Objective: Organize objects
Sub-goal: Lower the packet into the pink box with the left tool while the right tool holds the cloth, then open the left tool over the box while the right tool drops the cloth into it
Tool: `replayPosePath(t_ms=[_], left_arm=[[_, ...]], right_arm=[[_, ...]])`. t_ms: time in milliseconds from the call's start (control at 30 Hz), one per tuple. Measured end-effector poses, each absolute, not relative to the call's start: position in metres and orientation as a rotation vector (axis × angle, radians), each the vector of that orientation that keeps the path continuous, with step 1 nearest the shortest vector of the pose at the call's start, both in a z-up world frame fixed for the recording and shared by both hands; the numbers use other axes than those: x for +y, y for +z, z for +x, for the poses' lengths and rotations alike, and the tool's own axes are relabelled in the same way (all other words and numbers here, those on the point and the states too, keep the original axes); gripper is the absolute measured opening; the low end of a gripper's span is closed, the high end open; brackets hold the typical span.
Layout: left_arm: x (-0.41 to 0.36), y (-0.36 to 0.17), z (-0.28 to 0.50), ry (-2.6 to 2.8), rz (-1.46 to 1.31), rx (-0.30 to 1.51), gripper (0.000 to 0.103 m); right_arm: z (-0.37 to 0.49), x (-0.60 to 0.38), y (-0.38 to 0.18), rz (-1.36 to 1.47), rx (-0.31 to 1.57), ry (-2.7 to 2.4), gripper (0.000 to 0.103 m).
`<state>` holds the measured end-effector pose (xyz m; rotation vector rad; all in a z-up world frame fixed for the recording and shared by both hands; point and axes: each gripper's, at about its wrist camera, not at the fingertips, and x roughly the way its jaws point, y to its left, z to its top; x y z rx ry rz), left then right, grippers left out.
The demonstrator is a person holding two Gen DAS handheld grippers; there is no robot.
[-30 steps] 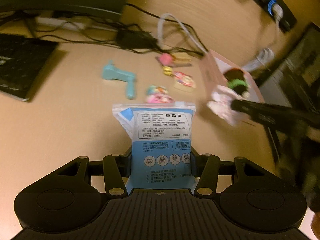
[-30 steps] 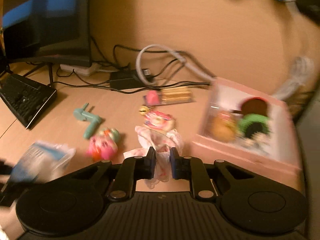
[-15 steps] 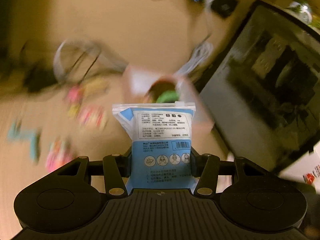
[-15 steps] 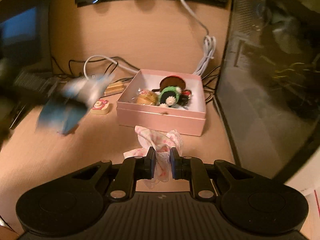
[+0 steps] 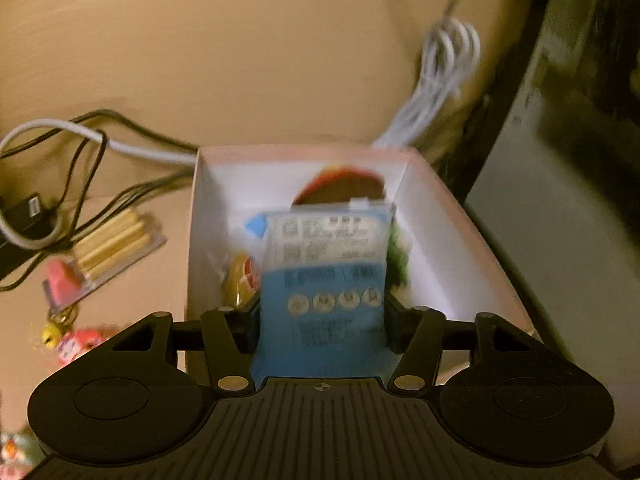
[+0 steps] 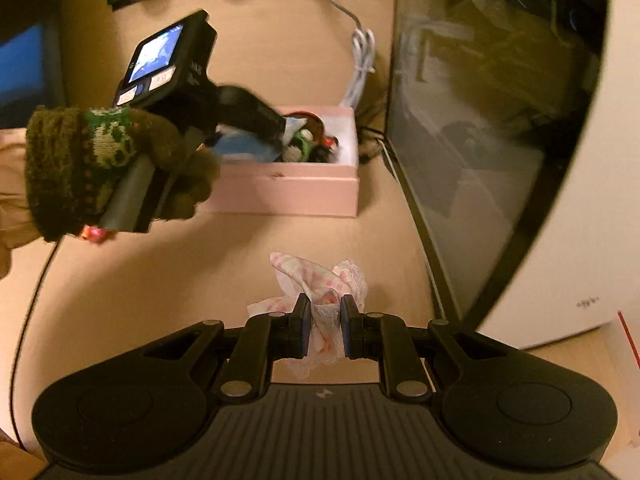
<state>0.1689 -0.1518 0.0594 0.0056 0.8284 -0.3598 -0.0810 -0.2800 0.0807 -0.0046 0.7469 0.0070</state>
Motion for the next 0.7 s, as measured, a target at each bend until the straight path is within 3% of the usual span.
replayPosePath(t_ms=[400, 700], left_arm=[[-0.088, 0.107, 0.095, -0.412, -0.196, 0.81, 0.06], [-0.027, 0.087, 0.029, -0.315, -0.226, 0.893, 0.059]], right_arm=[[-0.061, -0.296, 0.089, 0.017, 0.738, 0.019, 0.015], [0.032, -0.291, 0.151, 0.087, 0.622, 0.062, 0.015]])
